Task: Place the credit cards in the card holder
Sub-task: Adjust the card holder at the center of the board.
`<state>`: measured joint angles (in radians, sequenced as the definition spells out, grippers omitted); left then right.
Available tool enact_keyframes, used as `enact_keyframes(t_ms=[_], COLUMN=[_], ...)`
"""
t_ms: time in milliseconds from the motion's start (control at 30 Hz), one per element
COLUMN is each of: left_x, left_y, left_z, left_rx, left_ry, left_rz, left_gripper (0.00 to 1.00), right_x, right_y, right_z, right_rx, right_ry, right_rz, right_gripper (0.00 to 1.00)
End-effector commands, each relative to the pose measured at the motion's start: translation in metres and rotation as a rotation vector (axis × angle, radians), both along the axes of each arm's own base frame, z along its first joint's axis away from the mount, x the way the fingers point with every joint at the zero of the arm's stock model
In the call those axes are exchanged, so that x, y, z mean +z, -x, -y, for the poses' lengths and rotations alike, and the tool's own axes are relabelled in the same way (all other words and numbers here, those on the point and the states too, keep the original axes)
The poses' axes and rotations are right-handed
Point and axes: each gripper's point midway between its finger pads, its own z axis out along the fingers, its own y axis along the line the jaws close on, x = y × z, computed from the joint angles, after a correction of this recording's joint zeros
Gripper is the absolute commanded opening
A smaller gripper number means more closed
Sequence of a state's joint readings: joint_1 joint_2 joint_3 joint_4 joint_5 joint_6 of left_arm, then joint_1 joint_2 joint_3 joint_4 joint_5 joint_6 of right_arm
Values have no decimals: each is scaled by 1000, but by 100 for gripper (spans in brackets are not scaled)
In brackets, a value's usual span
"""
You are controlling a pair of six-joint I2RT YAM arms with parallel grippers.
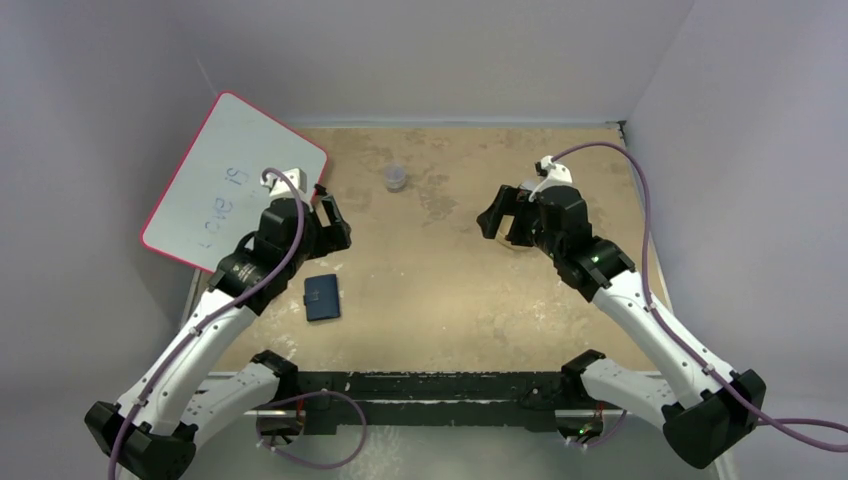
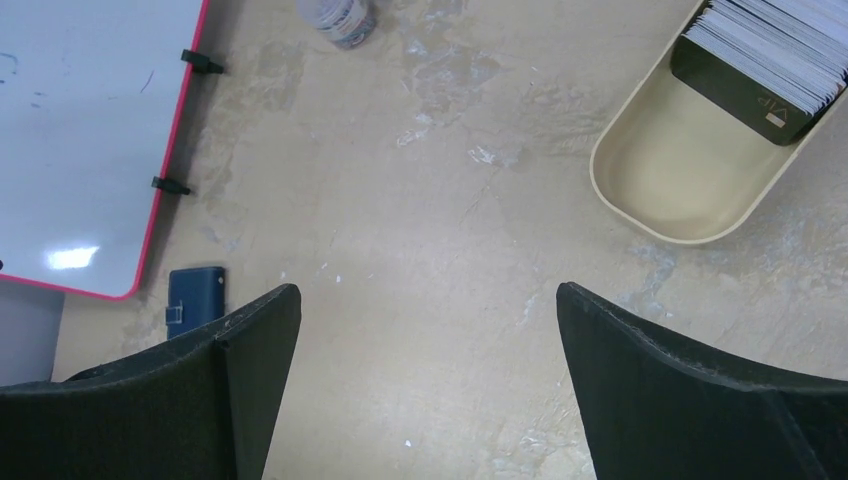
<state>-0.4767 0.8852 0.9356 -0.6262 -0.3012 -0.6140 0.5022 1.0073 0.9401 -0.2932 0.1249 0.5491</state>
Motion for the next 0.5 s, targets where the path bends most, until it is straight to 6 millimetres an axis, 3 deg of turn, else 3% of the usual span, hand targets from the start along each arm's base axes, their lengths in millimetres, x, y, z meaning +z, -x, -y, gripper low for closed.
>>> enact_keyframes(t_ms=[0, 167, 267, 367, 467], left_x=[9, 0, -7, -29, -64], left_y=[-6, -5, -5, -2, 2], left_z=[-9, -21, -25, -26, -27], left_rx=[66, 125, 154, 184, 194], left_ry=[7, -42, -52, -68, -124], left_rz=[26, -6, -35, -108, -237], left_gripper=[82, 82, 82, 79, 73], right_x=[16, 15, 28, 28, 23], right_y=[-2, -5, -9, -10, -9], right_z=[-4, -6, -8, -9, -8], right_rx=[11, 13, 14, 14, 18], right_ry=[-41, -42, -53, -53, -42], right_rz=[34, 34, 57, 55, 47], right_gripper=[99, 99, 99, 99, 99])
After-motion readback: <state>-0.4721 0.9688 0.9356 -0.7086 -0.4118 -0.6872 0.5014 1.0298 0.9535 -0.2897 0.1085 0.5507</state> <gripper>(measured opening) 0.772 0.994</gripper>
